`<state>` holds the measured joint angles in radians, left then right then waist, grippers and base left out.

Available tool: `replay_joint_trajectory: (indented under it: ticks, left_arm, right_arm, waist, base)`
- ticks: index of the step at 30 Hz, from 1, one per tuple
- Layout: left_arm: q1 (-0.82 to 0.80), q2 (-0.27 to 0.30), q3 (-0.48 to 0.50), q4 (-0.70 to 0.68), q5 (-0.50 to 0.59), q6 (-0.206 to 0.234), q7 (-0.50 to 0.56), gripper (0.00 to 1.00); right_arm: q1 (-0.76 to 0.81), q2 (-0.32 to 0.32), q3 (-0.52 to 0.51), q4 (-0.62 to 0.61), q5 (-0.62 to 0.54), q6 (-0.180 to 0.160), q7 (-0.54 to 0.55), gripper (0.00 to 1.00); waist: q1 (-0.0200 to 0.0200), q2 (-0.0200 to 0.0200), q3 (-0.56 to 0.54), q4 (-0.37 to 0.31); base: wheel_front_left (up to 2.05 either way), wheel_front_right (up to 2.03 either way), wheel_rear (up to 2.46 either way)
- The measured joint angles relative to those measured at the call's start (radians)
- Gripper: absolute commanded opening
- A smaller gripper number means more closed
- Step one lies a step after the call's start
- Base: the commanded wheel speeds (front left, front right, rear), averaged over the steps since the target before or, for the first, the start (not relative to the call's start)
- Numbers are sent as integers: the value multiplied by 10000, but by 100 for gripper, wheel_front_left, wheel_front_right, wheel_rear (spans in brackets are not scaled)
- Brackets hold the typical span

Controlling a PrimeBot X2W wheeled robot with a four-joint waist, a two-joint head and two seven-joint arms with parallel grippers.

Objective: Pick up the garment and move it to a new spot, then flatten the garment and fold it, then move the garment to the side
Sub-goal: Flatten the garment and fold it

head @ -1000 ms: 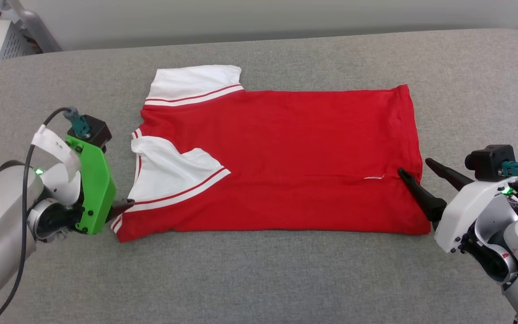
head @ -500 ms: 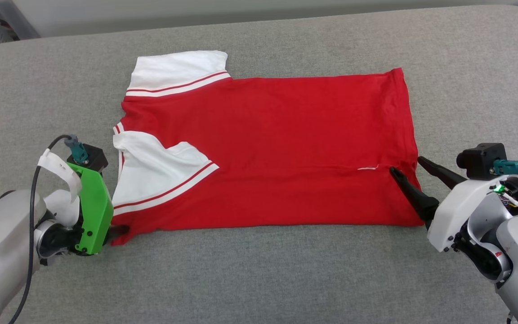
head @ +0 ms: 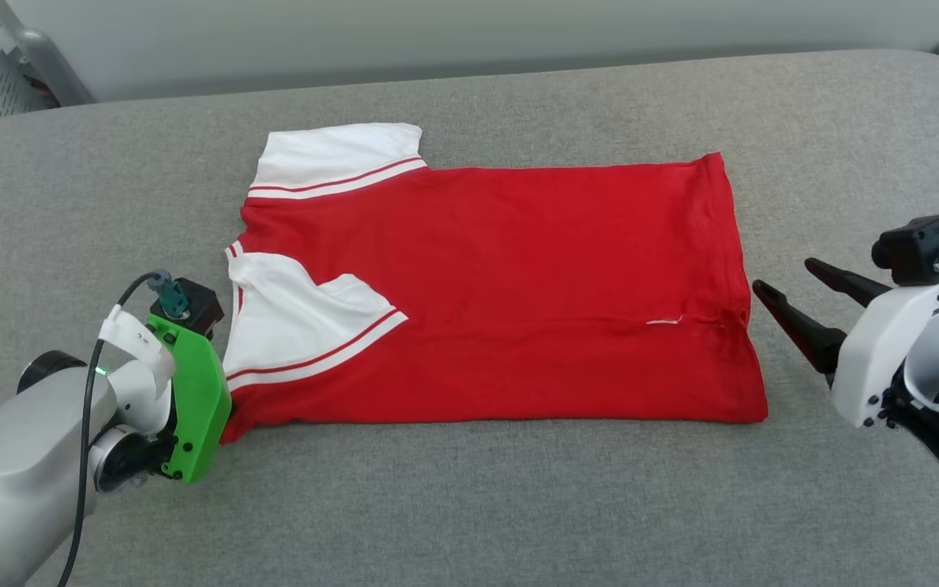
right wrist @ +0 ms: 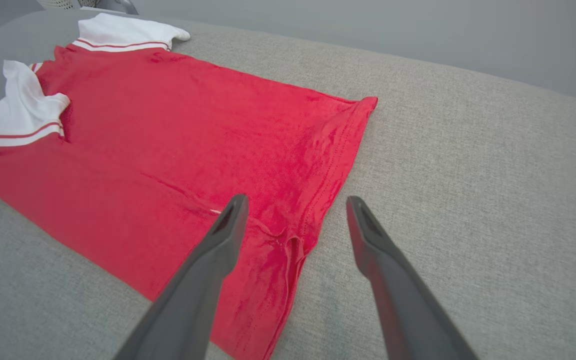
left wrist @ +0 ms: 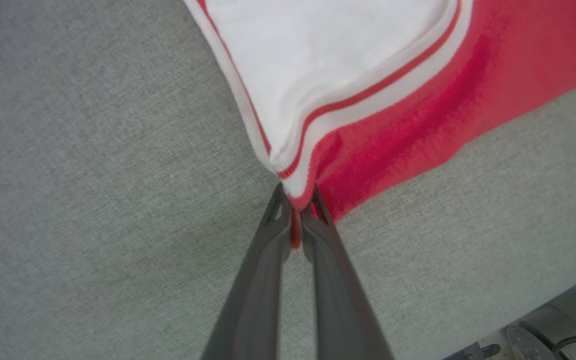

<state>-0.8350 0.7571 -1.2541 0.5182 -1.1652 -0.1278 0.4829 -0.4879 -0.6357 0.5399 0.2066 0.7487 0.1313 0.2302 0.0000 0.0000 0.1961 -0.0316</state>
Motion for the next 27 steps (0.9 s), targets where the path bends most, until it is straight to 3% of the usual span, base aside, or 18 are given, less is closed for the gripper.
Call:
replay_joint_trajectory:
  ticks: [6,13,19,27]
  left_arm:
    - [-28,303,-27,-587,244,0,-558,0]
    - [-175,366,-52,-1053,700,0,-731,0]
    - [-318,349,-56,-1229,788,13,-780,0]
    - [-504,337,-52,-1392,1041,48,-892,0]
  right_arm:
    - [-154,-917,6,-656,552,0,2332,100]
    - [-263,-1187,161,-976,928,0,4803,100]
    - [-149,-748,293,-533,790,0,5311,100]
    - [26,-163,562,583,105,0,5062,100]
  waist:
    - [0,0,-213,196]
    - [0,0,-100,380]
    - [0,0,139,515]
    - [0,0,574,682]
  base:
    - [0,0,0]
    - [0,0,0]
    - [0,0,0]
    - [0,0,0]
